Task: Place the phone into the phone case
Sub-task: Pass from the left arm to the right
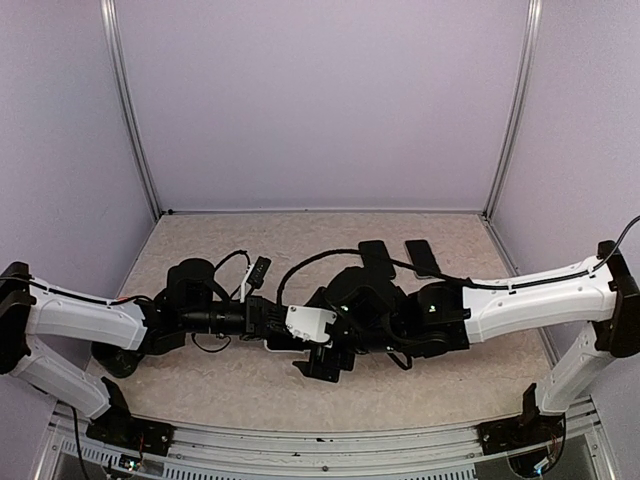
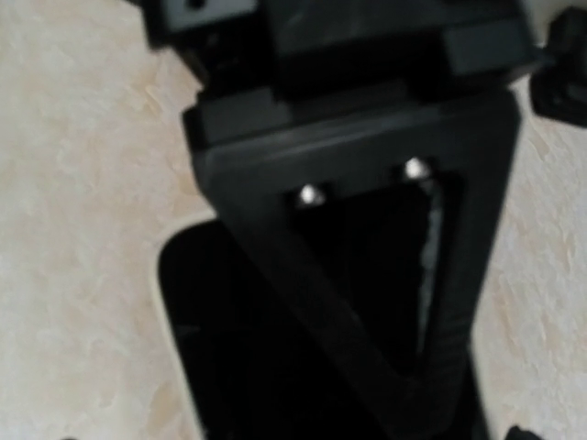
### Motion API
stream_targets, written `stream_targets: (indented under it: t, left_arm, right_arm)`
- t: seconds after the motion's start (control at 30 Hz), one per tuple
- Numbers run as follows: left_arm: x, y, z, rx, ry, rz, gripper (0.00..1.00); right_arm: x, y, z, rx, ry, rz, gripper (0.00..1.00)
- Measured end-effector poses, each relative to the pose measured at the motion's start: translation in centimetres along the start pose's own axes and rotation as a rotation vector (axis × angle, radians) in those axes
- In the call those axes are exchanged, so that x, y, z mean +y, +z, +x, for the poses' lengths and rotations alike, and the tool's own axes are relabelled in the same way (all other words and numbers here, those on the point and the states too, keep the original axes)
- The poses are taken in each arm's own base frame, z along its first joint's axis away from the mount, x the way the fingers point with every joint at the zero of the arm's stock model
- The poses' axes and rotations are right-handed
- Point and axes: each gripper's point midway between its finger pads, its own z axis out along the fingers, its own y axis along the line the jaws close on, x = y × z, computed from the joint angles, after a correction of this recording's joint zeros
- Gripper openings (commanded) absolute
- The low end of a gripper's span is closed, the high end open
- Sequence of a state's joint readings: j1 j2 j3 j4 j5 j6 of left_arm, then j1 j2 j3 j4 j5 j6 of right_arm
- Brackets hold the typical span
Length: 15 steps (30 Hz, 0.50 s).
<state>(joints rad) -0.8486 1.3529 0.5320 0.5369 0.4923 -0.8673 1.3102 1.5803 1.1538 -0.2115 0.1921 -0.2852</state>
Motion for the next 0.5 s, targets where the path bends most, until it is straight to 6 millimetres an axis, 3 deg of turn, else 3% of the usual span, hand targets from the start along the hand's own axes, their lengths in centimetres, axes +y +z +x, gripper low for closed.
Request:
stream_targets:
  t: [0.13, 0.5]
  left_arm:
    - [0.0, 0.0, 0.0, 0.000, 0.000, 0.000, 0.00]
    - [0.0, 0.0, -0.1, -0.003, 0.000, 0.000, 0.00]
  right_arm:
    - [-0.1, 0.6, 0.7, 0.032, -0.012, 0.033, 1.00]
    - [-2.6, 0.6, 0.9, 0.056, -0.016, 0.183, 0.99]
